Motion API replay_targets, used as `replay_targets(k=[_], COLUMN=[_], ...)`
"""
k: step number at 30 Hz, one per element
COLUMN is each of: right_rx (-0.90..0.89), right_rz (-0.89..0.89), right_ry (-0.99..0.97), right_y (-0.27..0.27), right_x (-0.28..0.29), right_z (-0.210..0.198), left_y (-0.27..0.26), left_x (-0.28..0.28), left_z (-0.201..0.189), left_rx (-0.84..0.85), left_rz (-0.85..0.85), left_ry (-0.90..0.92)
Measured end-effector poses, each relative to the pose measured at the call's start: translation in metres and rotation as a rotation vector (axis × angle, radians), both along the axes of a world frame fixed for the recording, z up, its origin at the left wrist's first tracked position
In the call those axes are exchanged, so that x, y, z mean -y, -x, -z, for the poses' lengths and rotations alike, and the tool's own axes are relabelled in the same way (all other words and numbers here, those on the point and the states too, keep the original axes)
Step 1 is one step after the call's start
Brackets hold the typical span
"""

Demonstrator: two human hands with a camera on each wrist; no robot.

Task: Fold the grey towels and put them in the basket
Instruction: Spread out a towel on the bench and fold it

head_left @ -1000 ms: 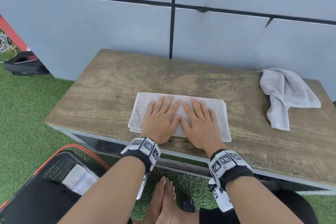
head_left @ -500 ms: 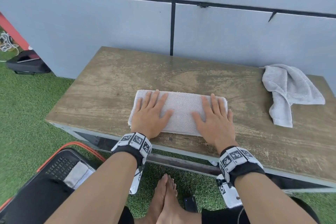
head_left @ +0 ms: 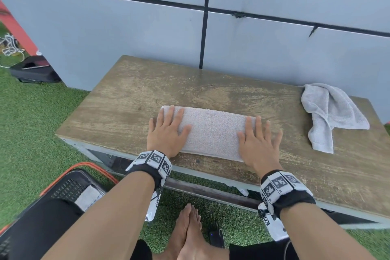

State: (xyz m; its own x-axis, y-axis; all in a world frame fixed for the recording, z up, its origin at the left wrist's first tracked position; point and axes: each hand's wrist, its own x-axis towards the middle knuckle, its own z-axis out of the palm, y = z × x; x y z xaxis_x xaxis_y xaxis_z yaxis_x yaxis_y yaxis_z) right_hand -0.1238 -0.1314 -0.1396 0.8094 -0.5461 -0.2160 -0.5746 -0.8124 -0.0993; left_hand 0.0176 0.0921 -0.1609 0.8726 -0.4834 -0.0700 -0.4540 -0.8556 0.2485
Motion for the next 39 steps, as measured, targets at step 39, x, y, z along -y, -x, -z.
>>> replay_targets(k=[39], right_rx=[0.139], right_rz=[-0.380], right_ry=[-0.151], right_y=[0.060], right_x=[-0.055], right_z=[0.014], left_y=[0.078], left_x=[-0.021], left_z=[-0.064], left_rx=[-0.381], left_rz=[-0.325], left_ry=[0.184])
